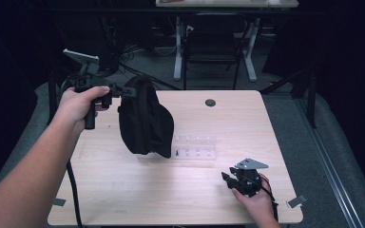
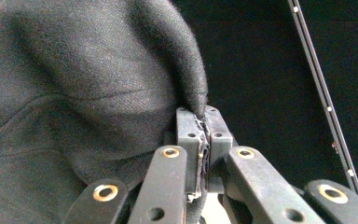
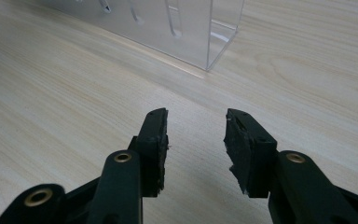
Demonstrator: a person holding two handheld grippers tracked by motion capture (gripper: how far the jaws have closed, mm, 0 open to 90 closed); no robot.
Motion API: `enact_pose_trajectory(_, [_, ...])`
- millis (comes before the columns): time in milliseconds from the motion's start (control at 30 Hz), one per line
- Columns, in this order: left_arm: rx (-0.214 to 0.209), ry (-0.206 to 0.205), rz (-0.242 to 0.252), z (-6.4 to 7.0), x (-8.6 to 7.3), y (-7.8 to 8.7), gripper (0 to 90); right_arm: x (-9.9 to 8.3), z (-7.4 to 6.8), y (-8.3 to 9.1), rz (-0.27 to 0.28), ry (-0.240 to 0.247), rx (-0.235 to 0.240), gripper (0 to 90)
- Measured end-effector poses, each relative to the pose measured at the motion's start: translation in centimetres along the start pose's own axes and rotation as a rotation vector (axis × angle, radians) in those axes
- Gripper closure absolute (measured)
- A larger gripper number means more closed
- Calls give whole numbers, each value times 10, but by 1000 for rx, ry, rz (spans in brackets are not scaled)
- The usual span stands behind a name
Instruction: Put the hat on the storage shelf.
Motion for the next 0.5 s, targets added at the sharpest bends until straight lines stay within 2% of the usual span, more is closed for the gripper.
enact_pose_trajectory(500, [25, 5, -10, 0, 5, -19, 882, 1, 2, 2, 1, 0, 5, 588])
Point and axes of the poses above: each handheld gripper's, and its own axes: y roughly backward along the jaws, x roughly out of its top, z roughly to its right, the point moved 4 cm from there along -y, roughly forward along the jaws, and after that the axes turned 5 degrees about -z, right-handed, at the moved point
